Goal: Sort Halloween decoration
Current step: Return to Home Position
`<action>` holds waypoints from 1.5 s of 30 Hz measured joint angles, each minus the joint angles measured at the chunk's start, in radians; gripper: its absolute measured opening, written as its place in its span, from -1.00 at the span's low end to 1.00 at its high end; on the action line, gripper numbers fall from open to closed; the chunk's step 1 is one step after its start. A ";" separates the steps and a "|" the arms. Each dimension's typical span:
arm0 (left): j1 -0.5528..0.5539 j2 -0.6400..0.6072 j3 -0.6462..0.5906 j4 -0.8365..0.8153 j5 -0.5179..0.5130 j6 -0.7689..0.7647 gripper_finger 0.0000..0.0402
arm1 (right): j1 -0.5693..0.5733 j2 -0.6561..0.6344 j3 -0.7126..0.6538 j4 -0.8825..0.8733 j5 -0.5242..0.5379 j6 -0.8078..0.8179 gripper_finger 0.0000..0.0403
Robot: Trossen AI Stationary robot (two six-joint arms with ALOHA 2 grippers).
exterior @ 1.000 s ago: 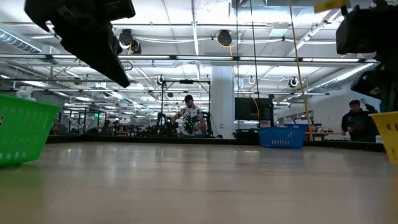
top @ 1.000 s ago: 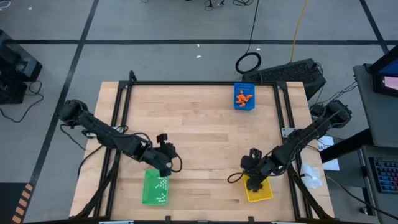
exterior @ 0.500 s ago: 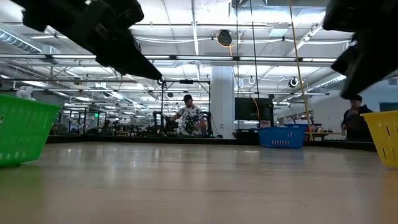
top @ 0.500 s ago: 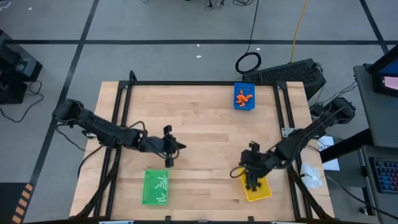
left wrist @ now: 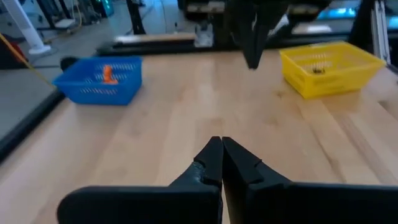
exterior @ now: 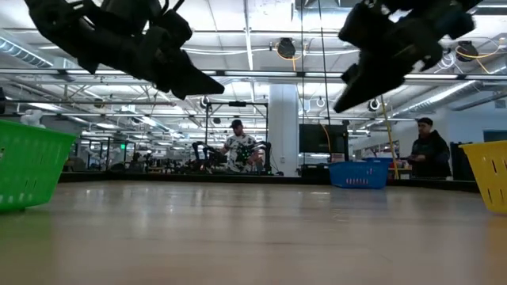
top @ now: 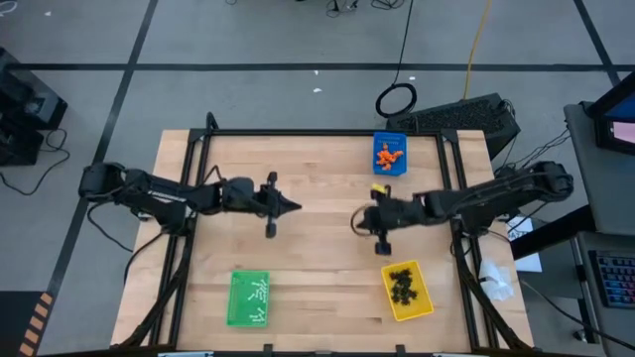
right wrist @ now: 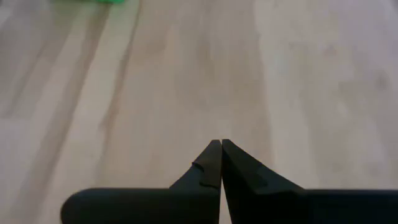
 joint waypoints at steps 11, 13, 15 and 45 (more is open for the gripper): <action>0.227 0.000 0.000 0.058 0.205 0.054 -0.99 | -0.309 0.000 -0.026 0.207 -0.225 -0.259 -1.00; 0.249 0.000 -0.009 0.089 0.213 0.053 -0.99 | -0.357 -0.004 -0.049 0.247 -0.265 -0.269 -1.00; 0.268 0.000 -0.035 0.135 0.227 0.052 -0.99 | -0.391 -0.009 -0.076 0.307 -0.294 -0.270 -1.00; 0.396 -0.549 -0.402 0.190 0.202 -0.004 -0.99 | -0.491 -0.756 -0.628 0.561 -0.049 -0.194 -1.00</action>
